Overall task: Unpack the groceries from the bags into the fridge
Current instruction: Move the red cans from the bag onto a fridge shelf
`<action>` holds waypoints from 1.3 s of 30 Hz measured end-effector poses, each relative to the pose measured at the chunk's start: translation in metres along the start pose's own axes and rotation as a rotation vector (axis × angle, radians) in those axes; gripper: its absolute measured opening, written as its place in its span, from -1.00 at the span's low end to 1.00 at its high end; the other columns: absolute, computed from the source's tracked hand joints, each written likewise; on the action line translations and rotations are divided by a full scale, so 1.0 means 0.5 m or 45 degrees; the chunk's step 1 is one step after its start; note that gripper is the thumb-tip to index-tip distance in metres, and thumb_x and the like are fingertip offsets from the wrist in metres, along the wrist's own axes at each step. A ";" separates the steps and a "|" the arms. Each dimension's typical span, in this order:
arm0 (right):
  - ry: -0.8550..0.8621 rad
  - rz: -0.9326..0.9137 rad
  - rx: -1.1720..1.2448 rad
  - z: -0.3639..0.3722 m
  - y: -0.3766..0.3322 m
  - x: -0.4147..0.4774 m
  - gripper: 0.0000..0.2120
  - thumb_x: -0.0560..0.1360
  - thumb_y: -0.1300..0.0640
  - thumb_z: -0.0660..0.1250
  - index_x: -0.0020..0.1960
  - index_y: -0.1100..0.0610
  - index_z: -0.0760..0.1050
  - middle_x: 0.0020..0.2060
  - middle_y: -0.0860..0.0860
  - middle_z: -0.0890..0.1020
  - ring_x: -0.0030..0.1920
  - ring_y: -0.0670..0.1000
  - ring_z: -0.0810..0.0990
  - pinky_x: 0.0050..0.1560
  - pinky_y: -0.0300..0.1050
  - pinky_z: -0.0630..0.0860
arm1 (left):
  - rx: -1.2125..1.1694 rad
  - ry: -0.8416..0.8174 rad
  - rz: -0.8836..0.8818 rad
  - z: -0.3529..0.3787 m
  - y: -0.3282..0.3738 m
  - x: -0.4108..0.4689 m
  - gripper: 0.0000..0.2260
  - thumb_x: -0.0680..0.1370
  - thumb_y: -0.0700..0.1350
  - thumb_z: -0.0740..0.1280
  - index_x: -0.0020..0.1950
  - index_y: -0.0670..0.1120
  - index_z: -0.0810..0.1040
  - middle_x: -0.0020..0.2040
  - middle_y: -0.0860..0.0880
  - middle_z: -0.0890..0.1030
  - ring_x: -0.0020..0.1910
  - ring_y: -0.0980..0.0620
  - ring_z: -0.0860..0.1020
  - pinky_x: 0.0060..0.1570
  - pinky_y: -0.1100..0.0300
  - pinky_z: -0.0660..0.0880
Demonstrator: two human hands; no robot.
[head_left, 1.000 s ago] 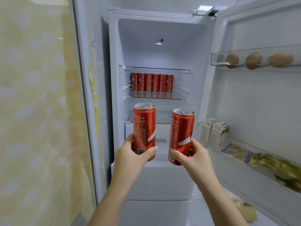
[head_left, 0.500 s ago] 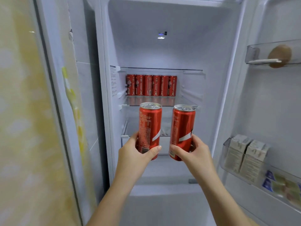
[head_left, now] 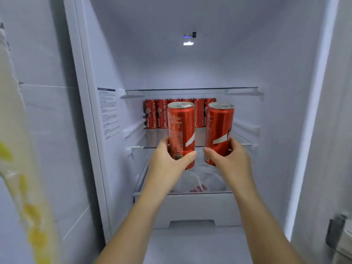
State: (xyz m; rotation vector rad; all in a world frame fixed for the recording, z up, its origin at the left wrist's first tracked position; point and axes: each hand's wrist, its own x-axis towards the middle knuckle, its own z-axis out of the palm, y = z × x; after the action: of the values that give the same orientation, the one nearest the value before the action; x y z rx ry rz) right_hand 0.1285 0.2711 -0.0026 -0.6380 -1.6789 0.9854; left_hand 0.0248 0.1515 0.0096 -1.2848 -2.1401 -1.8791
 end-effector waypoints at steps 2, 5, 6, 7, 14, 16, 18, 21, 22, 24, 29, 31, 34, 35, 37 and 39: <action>0.024 -0.033 -0.002 0.016 0.011 0.044 -0.55 0.38 0.06 0.53 0.22 0.03 0.49 -0.10 -0.17 0.61 -0.14 -0.24 0.57 -0.23 -0.41 0.45 | 0.000 0.025 0.028 0.017 -0.010 0.047 -0.60 0.38 0.01 0.53 0.12 0.16 0.45 -0.06 0.23 0.59 -0.07 0.30 0.56 -0.09 0.37 0.46; 0.064 -0.031 -0.030 0.035 0.033 0.094 -0.57 0.37 0.08 0.52 0.20 0.01 0.49 -0.12 -0.18 0.60 -0.13 -0.22 0.59 -0.09 -0.24 0.56 | 0.018 0.022 0.051 0.039 -0.025 0.106 -0.60 0.38 0.00 0.52 0.13 0.14 0.44 -0.07 0.25 0.58 -0.08 0.33 0.54 -0.09 0.39 0.45; 0.072 -0.025 -0.032 0.040 0.042 0.107 -0.56 0.37 0.07 0.53 0.20 0.00 0.49 -0.08 -0.16 0.61 -0.09 -0.19 0.60 -0.02 -0.16 0.58 | 0.027 0.003 0.055 0.046 -0.027 0.123 -0.61 0.39 -0.01 0.51 0.13 0.13 0.43 -0.09 0.27 0.55 -0.10 0.35 0.52 -0.12 0.44 0.42; 0.077 -0.025 -0.041 0.045 0.053 0.121 -0.56 0.37 0.05 0.53 0.19 -0.03 0.48 -0.06 -0.17 0.60 -0.05 -0.15 0.61 0.04 -0.11 0.59 | 0.034 -0.015 0.058 0.053 -0.030 0.140 -0.61 0.40 -0.01 0.51 0.14 0.11 0.42 -0.10 0.27 0.53 -0.11 0.34 0.51 -0.13 0.46 0.40; 0.046 0.000 -0.152 0.055 0.080 0.192 -0.62 0.38 0.04 0.52 0.11 -0.07 0.44 -0.16 -0.24 0.55 -0.14 -0.24 0.55 -0.12 -0.29 0.46 | 0.091 -0.118 0.028 0.097 -0.060 0.235 -0.53 0.41 0.02 0.50 0.23 0.00 0.42 -0.01 0.14 0.57 -0.10 0.26 0.54 -0.14 0.40 0.41; 0.035 0.013 -0.155 0.058 0.083 0.205 -0.67 0.38 0.05 0.51 0.07 -0.06 0.47 -0.18 -0.22 0.59 -0.21 -0.25 0.58 -0.20 -0.34 0.45 | 0.111 -0.145 0.023 0.108 -0.071 0.254 -0.53 0.40 0.03 0.50 0.23 -0.02 0.42 0.05 0.09 0.60 -0.05 0.17 0.56 -0.10 0.35 0.43; 0.041 0.009 -0.156 0.060 0.091 0.216 -0.70 0.39 0.06 0.51 0.04 -0.06 0.46 -0.22 -0.21 0.59 -0.28 -0.28 0.59 -0.23 -0.38 0.46 | 0.134 -0.171 0.021 0.117 -0.081 0.267 -0.52 0.41 0.03 0.50 0.25 -0.03 0.42 0.09 0.07 0.60 -0.02 0.15 0.56 -0.10 0.36 0.43; 0.037 0.000 -0.185 0.061 0.095 0.232 -0.55 0.39 0.05 0.51 0.15 -0.05 0.34 -0.17 -0.25 0.51 -0.24 -0.28 0.51 -0.18 -0.34 0.45 | 0.182 -0.209 0.011 0.127 -0.097 0.286 -0.50 0.42 0.06 0.49 0.27 -0.03 0.42 0.13 0.05 0.60 0.02 0.13 0.57 -0.08 0.33 0.45; 0.022 0.012 -0.193 0.061 0.096 0.239 -0.49 0.40 0.04 0.51 0.20 -0.03 0.30 -0.14 -0.24 0.49 -0.20 -0.25 0.50 -0.22 -0.36 0.40 | 0.192 -0.222 0.008 0.129 -0.101 0.292 -0.50 0.42 0.07 0.49 0.28 -0.03 0.42 0.14 0.04 0.59 0.03 0.12 0.57 -0.07 0.32 0.45; -0.006 0.058 -0.231 0.061 0.099 0.252 -0.43 0.41 0.02 0.50 0.28 0.06 0.27 -0.04 -0.12 0.51 -0.11 -0.12 0.50 -0.27 -0.38 0.33 | 0.210 -0.255 0.002 0.133 -0.107 0.308 -0.48 0.43 0.08 0.48 0.30 -0.05 0.41 0.16 0.04 0.58 0.03 0.12 0.56 -0.08 0.32 0.44; -0.065 0.137 -0.424 0.065 0.108 0.298 -0.44 0.46 0.01 0.45 0.31 0.18 0.29 0.16 0.08 0.57 0.10 0.07 0.57 -0.08 -0.15 0.41 | 0.312 -0.389 -0.049 0.151 -0.107 0.369 -0.44 0.41 0.13 0.47 0.34 -0.02 0.43 0.20 0.02 0.57 0.08 0.08 0.54 -0.02 0.24 0.44; -0.103 0.173 -0.490 0.070 0.115 0.328 -0.46 0.47 0.00 0.43 0.33 0.19 0.32 0.18 0.08 0.57 0.15 0.10 0.57 -0.06 -0.13 0.41 | 0.381 -0.468 -0.072 0.158 -0.101 0.398 -0.46 0.43 0.12 0.46 0.34 -0.02 0.46 0.21 0.00 0.57 0.13 0.02 0.54 0.04 0.20 0.46; -0.145 0.204 -0.592 0.082 0.132 0.377 -0.47 0.46 -0.05 0.42 0.34 0.12 0.40 0.15 0.04 0.61 0.10 0.07 0.60 -0.06 -0.11 0.45 | 0.483 -0.542 -0.122 0.168 -0.088 0.439 -0.51 0.44 0.08 0.47 0.30 -0.08 0.49 0.18 -0.03 0.58 0.12 -0.02 0.54 0.03 0.18 0.46; -0.156 0.218 -0.625 0.085 0.138 0.393 -0.49 0.46 -0.06 0.41 0.33 0.10 0.41 0.14 0.04 0.62 0.08 0.06 0.60 -0.06 -0.11 0.47 | 0.516 -0.555 -0.144 0.173 -0.085 0.453 -0.50 0.44 0.08 0.47 0.30 -0.11 0.49 0.19 -0.05 0.57 0.12 -0.03 0.55 0.04 0.17 0.48; -0.179 0.231 -0.690 0.092 0.145 0.420 -0.54 0.49 -0.03 0.39 0.33 0.08 0.44 0.13 0.04 0.62 0.08 0.07 0.60 -0.03 -0.10 0.47 | 0.609 -0.567 -0.162 0.190 -0.084 0.479 -0.48 0.45 0.08 0.47 0.30 -0.14 0.47 0.19 -0.08 0.56 0.13 -0.06 0.55 0.07 0.15 0.51; -0.178 0.248 -0.763 0.099 0.149 0.444 -0.63 0.53 0.00 0.36 0.29 0.09 0.47 0.03 0.04 0.62 0.00 0.07 0.59 -0.05 -0.09 0.46 | 0.699 -0.567 -0.157 0.212 -0.085 0.502 -0.49 0.45 0.09 0.47 0.27 -0.17 0.47 0.18 -0.11 0.56 0.12 -0.09 0.56 0.10 0.11 0.53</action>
State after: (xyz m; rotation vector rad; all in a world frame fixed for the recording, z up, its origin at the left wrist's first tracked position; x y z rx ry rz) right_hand 0.0070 0.4727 0.0410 -1.1635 -2.0828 0.6589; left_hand -0.1145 0.3810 0.0727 -1.5513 -2.7233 -0.9522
